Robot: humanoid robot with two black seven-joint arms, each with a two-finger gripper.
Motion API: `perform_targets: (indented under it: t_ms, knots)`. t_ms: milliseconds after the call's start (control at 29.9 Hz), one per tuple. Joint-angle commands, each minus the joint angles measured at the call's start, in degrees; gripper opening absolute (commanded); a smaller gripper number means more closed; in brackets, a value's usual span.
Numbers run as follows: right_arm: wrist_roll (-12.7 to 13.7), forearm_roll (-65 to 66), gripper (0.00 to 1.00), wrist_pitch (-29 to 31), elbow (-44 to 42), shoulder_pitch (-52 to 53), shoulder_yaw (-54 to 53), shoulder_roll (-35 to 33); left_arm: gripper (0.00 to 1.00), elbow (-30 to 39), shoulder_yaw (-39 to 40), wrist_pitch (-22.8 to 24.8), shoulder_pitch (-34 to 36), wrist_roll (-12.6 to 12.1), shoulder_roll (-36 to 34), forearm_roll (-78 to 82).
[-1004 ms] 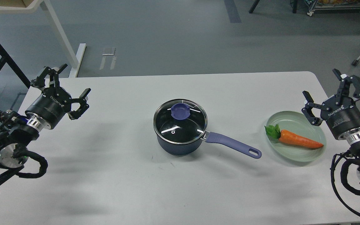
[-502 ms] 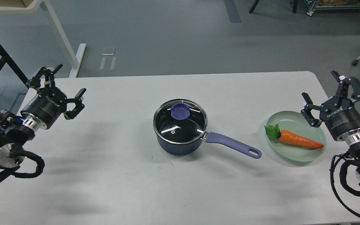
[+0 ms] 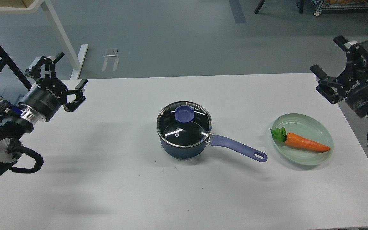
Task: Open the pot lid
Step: 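Raise both grippers slightly and move the right gripper toward the pot handle, then lower the right gripper onto the purple pot handle and grasp it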
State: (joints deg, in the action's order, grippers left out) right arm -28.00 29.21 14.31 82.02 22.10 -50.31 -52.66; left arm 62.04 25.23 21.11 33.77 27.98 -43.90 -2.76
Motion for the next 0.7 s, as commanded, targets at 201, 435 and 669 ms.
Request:
perform_targets:
  t_ms: [201, 435, 669]
  knots:
    - [0.0, 36.2, 1.0, 0.4, 4.2, 23.4, 20.0, -3.1, 0.99, 0.2, 0.3, 0.0, 0.3, 0.0, -0.8, 0.2]
    - [0.0, 57.0, 1.0, 0.5, 4.5, 37.6, 38.3, -0.3, 0.99, 1.1, 0.3, 0.0, 0.4, 0.0, -1.9, 0.2]
    - [0.0, 75.7, 1.0, 0.5, 4.4, 38.3, 46.7, 2.6, 0.99, 1.9, 0.3, -0.1, 0.4, 0.0, -2.5, 0.2]
